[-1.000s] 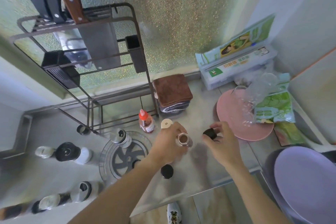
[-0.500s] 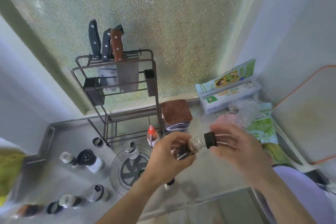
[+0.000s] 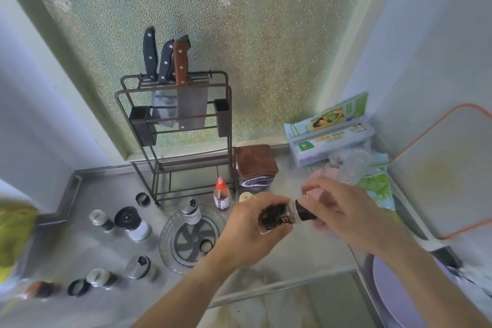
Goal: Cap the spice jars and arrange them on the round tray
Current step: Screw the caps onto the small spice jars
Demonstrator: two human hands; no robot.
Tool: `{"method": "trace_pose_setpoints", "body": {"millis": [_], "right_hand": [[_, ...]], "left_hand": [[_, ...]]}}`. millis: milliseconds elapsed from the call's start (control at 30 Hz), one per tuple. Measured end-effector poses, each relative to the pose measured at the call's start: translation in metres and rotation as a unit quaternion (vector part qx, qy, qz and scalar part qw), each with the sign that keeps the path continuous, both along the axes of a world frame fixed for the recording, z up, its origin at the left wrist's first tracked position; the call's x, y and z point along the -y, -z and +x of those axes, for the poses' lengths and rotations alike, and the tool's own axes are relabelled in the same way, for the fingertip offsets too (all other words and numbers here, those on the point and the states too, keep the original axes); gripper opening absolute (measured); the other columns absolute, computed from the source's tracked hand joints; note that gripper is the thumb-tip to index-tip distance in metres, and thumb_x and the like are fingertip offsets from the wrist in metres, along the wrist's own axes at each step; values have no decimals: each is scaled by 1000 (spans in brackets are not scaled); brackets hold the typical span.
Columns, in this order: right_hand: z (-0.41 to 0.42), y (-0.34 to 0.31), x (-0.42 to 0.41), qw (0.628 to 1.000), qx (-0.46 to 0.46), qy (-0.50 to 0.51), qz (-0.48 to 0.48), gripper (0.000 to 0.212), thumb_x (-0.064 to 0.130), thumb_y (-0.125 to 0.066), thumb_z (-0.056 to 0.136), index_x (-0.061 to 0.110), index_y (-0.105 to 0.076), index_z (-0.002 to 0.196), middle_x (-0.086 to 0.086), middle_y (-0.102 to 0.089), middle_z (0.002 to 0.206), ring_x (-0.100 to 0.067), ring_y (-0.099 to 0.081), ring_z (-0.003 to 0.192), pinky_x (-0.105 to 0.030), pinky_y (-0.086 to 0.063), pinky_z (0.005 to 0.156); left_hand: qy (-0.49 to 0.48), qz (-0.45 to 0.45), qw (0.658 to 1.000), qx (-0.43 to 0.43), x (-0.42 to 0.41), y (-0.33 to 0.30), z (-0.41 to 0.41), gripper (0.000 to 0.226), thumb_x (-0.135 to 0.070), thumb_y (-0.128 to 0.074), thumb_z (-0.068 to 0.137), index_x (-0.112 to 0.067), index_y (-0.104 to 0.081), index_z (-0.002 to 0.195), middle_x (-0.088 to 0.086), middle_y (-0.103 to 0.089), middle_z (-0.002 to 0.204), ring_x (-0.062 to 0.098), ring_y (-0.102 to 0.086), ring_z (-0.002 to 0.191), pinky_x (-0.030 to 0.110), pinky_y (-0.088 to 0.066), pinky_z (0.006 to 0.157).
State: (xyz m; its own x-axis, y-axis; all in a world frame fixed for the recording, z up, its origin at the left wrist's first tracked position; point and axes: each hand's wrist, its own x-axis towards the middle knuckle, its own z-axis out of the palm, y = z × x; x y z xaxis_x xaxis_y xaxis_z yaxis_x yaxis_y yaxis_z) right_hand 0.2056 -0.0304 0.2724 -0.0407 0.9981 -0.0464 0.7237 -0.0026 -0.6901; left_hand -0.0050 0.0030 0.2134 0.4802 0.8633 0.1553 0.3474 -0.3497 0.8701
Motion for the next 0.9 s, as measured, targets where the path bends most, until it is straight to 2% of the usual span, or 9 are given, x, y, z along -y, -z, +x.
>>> {"method": "trace_pose_setpoints", "body": {"millis": [167,233,333,467,533,633,733,833,900], "right_hand": [[6,-5,0,997,-60,-46,-29,42,23,-88,75,38,-67,108,10,-72,96,-10,-73,82,-35,-63,76],[3,-3,-2,999,3,-24,-32,12,42,-77,84,32,-71,91,8,-76,79,-8,-73,69,-39,-61,75],[1,-5,-2,998,56,-11,-37,39,70,-61,81,34,-72,87,17,-74,77,-1,-70,68,-28,-57,71],[3,-5,-2,997,10,-55,-54,40,25,-86,77,38,-66,110,13,-72,94,-5,-73,74,-33,-62,74],[2,1,-3,996,21,-46,-70,8,36,-74,89,30,-68,91,6,-75,77,-8,-73,64,-39,-62,73],[3,0,-8,998,25,-24,-59,29,58,-63,89,30,-69,90,5,-76,78,-8,-71,67,-37,-60,73],[4,2,-10,997,-5,-53,-57,51,42,-84,75,46,-59,119,11,-72,99,-4,-72,82,-29,-61,76],[-2,6,-11,997,46,-35,-58,18,50,-71,86,34,-66,93,7,-75,71,-5,-71,63,-35,-61,70],[-1,5,-14,997,53,-18,-50,26,61,-65,85,35,-66,86,8,-75,70,-4,-70,62,-31,-60,69]], "left_hand": [[-6,2,1000,-2,-1,1,-2,36,-26,-79,81,-30,-68,116,-13,-71,105,10,-66,97,27,-52,85],[-5,-2,1000,0,0,1,-3,36,-24,-80,81,-30,-69,115,-13,-71,104,9,-66,97,26,-52,84],[-4,-3,1000,3,-1,2,-3,36,-24,-80,81,-30,-69,115,-13,-71,105,10,-66,97,26,-53,84],[-6,-3,1000,-5,-2,6,-4,37,-26,-79,81,-31,-68,116,-13,-71,106,10,-66,98,28,-53,86],[-4,-9,1000,1,-3,10,-4,37,-26,-80,81,-32,-69,115,-14,-71,106,10,-66,100,28,-53,87],[-2,-8,1000,9,-10,8,-2,37,-27,-79,81,-33,-68,116,-15,-71,107,10,-66,101,29,-54,88],[-5,-13,1000,-4,-15,9,-2,37,-26,-80,82,-32,-69,116,-14,-71,108,10,-66,101,27,-53,89],[7,-12,1000,1,-14,12,-3,37,-23,-80,82,-31,-68,116,-14,-71,106,10,-67,100,24,-53,88],[22,-1,1000,-4,-14,13,-1,37,-23,-79,82,-30,-68,117,-14,-70,104,9,-67,98,22,-53,86]]}}
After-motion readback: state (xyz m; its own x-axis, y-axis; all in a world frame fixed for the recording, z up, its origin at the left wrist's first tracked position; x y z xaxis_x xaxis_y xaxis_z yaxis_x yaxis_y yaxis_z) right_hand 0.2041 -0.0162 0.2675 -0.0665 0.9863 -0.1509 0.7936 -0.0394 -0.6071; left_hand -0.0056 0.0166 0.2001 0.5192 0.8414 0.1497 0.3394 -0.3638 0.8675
